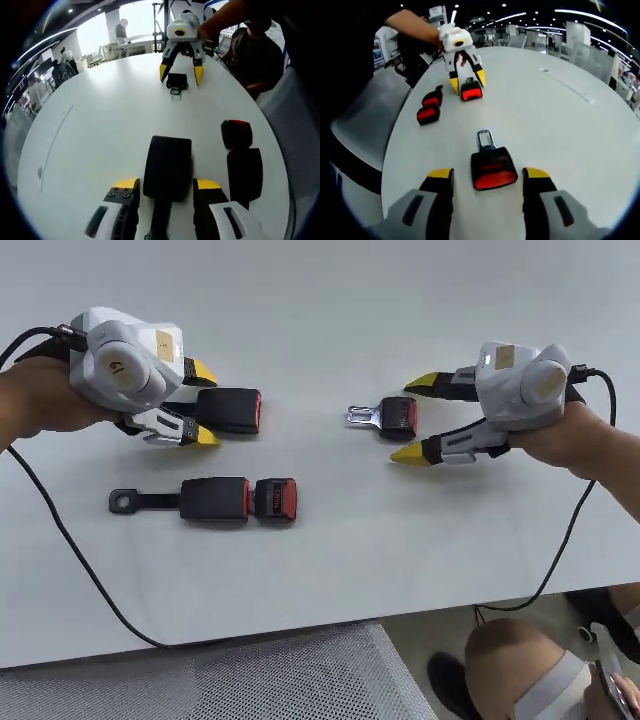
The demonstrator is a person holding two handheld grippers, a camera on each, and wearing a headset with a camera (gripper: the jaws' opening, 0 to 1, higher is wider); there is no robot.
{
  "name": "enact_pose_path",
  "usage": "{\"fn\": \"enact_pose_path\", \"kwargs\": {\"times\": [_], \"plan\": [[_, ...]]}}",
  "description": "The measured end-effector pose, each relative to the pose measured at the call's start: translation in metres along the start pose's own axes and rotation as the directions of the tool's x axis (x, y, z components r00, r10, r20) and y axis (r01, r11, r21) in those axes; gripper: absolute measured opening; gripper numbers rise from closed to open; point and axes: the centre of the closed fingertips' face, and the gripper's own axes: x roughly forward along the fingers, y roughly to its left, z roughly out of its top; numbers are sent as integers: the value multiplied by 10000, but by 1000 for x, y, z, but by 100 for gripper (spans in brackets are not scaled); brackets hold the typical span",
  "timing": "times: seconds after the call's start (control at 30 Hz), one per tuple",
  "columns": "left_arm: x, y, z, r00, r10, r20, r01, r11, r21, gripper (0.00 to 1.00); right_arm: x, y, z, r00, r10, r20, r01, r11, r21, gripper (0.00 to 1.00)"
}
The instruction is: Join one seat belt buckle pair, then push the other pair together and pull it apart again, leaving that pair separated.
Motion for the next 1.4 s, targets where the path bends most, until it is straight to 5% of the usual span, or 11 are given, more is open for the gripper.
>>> {"fn": "enact_pose_path", "kwargs": {"times": [0.23, 1.0, 1.4], "plan": [[1, 0, 2, 10000, -91, -38, 92, 9999, 141, 38, 0, -12, -3, 9995, -299, -138, 287, 9967, -763, 36], [0, 4, 5, 9992, -55, -388, 59, 9999, 90, 34, 1, -13, -2, 9955, -132, 938, 163, 9993, -326, 35], [4, 3, 2, 9980, -109, -631, 105, 9999, -67, 34, 23, -8, 17, 9901, -22, 1404, 55, 9997, -229, 35]]}}
